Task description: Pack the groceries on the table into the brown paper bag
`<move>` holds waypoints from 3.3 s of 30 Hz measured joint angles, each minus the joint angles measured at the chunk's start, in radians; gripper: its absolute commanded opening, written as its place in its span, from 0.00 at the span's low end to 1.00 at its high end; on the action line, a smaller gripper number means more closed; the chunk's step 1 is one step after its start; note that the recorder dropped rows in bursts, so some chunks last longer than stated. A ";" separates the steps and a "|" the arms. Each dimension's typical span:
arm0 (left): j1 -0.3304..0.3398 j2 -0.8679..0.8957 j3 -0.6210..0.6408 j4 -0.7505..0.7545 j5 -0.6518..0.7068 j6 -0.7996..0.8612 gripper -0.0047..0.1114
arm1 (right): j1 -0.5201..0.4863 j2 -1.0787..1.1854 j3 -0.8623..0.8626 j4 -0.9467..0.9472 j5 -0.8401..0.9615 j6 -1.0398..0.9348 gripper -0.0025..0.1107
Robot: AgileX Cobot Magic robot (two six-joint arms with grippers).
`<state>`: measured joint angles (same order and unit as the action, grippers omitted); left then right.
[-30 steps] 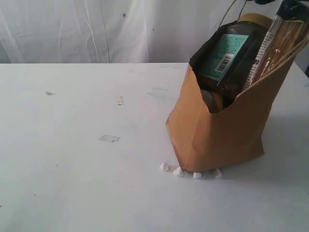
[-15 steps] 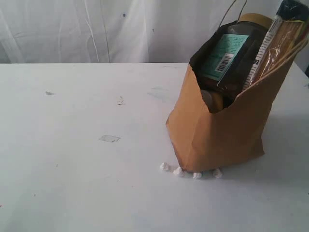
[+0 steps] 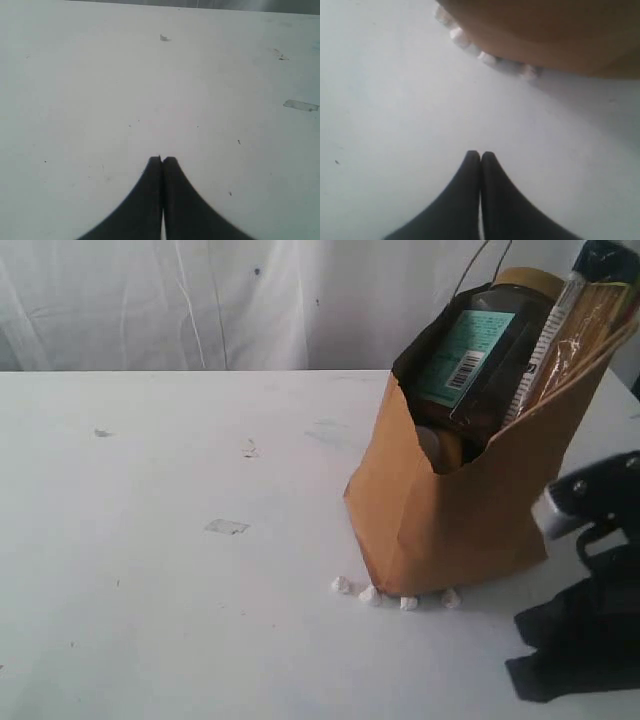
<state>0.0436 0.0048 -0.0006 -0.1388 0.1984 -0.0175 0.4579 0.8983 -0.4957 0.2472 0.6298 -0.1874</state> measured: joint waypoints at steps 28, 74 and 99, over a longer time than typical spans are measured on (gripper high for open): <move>0.000 0.000 0.000 0.000 0.000 0.000 0.04 | 0.061 0.413 0.159 0.410 -0.593 -0.417 0.50; 0.000 0.000 0.000 0.000 0.000 0.000 0.04 | 0.064 0.614 0.014 0.405 -0.511 -0.271 0.02; 0.000 0.000 0.000 0.000 0.000 0.000 0.04 | 0.064 0.655 0.016 0.405 -0.612 -0.425 0.44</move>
<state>0.0436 0.0048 -0.0006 -0.1388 0.1984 -0.0175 0.5223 1.5533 -0.4796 0.6519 0.0178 -0.6122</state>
